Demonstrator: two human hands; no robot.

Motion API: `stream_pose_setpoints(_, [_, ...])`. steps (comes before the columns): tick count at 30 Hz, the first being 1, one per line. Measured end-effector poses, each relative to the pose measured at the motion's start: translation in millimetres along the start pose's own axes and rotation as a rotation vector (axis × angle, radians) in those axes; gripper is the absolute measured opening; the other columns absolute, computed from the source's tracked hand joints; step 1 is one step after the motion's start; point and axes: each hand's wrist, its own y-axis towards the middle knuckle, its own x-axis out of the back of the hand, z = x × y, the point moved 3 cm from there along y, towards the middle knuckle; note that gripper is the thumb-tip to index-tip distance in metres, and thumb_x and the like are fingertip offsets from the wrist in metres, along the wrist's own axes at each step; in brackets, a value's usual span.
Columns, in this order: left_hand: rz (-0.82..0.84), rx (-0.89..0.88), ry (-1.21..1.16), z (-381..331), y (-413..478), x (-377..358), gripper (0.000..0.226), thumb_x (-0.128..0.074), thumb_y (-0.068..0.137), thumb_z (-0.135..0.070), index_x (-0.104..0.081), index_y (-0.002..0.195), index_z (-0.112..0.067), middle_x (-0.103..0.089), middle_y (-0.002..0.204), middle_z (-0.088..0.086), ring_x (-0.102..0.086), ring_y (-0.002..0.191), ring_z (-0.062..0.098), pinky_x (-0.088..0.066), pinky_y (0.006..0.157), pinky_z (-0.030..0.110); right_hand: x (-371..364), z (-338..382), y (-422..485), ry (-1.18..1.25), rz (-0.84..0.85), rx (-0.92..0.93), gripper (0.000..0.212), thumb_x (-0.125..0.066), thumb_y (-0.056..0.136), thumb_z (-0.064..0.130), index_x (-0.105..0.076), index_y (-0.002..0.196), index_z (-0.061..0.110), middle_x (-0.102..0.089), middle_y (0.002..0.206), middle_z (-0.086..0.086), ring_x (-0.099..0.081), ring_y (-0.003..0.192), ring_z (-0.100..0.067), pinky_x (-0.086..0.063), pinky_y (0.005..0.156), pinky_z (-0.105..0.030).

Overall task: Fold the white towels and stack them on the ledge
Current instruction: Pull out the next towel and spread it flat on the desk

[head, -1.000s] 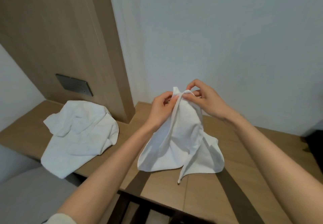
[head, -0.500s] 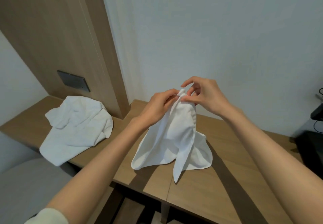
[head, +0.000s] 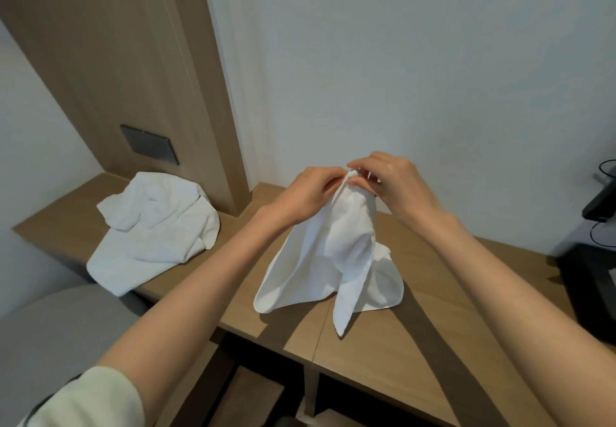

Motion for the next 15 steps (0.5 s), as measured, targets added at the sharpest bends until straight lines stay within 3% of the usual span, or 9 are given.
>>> stream_pose_setpoints(2, [0.001,-0.024,0.0,-1.3,-4.7,3.0,0.022,-0.047,0.099,-0.013,-0.067,0.106,-0.007,-0.068,0.089,0.004,-0.058,0.077,0.013,-0.041,0.07,0.027,-0.3,4.0,1.2,0.006,0.016,-0.02,0.019,-0.063,0.091,0.021,-0.07,0.105,0.01,-0.065,0.089,-0.006,-0.051,0.072,-0.012,-0.044,0.071,-0.027])
stream_pose_setpoints(5, [-0.032,-0.025,-0.048,2.7,-14.7,10.0,0.021,-0.047,0.1,-0.015,-0.067,0.098,-0.01,-0.058,0.071,-0.011,-0.05,0.063,-0.003,-0.033,0.058,0.013,-1.6,8.5,4.3,0.064,0.039,-0.096,0.023,-0.068,0.088,0.026,-0.071,0.107,0.013,-0.067,0.089,-0.003,-0.056,0.073,-0.012,-0.045,0.074,-0.025])
stream_pose_setpoints(11, [-0.046,-0.047,-0.04,16.0,-30.4,22.4,0.025,-0.047,0.1,-0.021,-0.066,0.096,-0.004,-0.064,0.078,0.01,-0.052,0.067,0.018,-0.038,0.064,0.031,-11.3,29.6,9.5,0.057,0.087,-0.103,0.015,-0.063,0.091,0.029,-0.067,0.096,0.015,-0.056,0.083,0.004,-0.054,0.074,-0.014,-0.048,0.073,-0.033])
stream_pose_setpoints(15, [-0.142,-0.009,-0.159,29.2,-41.4,33.3,0.015,-0.052,0.096,-0.014,-0.067,0.099,-0.011,-0.068,0.089,-0.003,-0.061,0.077,0.012,-0.045,0.07,0.018,-14.2,55.7,8.5,0.053,-0.015,-0.129,0.014,-0.052,0.096,0.03,-0.058,0.101,0.018,-0.043,0.092,0.009,-0.049,0.078,-0.012,-0.045,0.07,-0.034])
